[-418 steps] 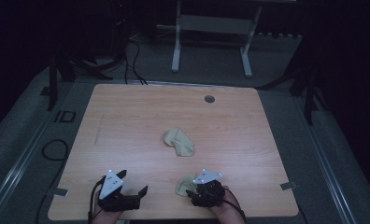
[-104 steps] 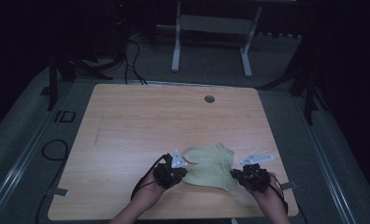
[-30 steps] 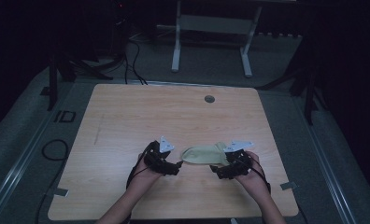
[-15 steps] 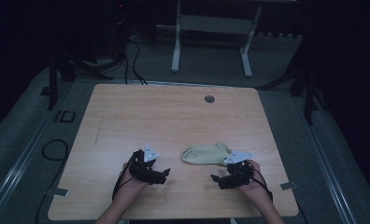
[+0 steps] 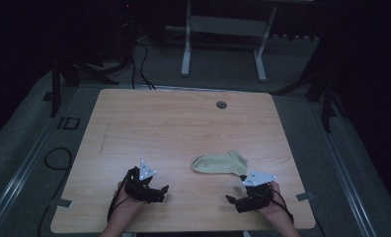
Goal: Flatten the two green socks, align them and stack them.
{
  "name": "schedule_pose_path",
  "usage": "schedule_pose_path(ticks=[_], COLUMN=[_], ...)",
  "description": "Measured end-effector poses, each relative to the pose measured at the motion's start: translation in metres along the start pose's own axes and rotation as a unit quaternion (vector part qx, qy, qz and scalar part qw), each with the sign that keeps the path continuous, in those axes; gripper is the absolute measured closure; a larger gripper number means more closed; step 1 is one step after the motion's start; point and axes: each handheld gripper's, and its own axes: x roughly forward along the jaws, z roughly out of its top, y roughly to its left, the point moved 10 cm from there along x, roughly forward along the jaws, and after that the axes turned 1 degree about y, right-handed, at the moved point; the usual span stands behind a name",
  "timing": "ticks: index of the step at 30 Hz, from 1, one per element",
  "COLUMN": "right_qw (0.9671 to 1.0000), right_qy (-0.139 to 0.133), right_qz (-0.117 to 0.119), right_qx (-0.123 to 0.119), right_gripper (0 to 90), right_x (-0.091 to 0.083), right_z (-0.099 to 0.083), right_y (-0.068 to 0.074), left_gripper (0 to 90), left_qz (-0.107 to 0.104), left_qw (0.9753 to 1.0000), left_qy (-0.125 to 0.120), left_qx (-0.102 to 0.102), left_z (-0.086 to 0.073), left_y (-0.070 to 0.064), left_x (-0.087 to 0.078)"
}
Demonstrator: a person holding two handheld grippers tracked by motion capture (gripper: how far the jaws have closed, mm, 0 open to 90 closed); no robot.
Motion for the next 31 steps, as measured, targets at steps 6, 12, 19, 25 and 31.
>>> schedule_pose_path(ticks=[6, 12, 19, 25, 31], right_qw=[1.0, 0.9999, 0.9999, 0.9997, 0.9997], right_qy=[0.0, -0.006, -0.005, -0.011, -0.009], right_qz=[0.0, -0.009, -0.01, -0.018, -0.022], right_qx=[0.001, -0.001, 0.009, 0.011, 0.002], right_gripper=[10.2, 10.2, 10.2, 10.2, 10.2], right_x=[-0.006, -0.015, -0.023, -0.024, -0.022], right_z=[-0.012, -0.023, -0.036, -0.037, -0.039], right_y=[0.001, 0.001, 0.003, 0.0, 0.0], left_gripper=[3.8, 3.8, 3.8, 3.8, 3.8], left_qz=[0.005, 0.007, 0.015, 0.021, 0.022], left_qw=[0.9999, 0.9999, 0.9999, 0.9998, 0.9998], left_qy=[0.003, -0.002, -0.004, -0.004, -0.005], left_qx=[0.014, 0.013, 0.003, -0.003, 0.0], left_z=[-0.006, -0.016, -0.027, -0.035, -0.035], left_y=[-0.003, -0.001, 0.005, 0.009, 0.009], left_x=[-0.006, -0.014, -0.024, -0.025, -0.025])
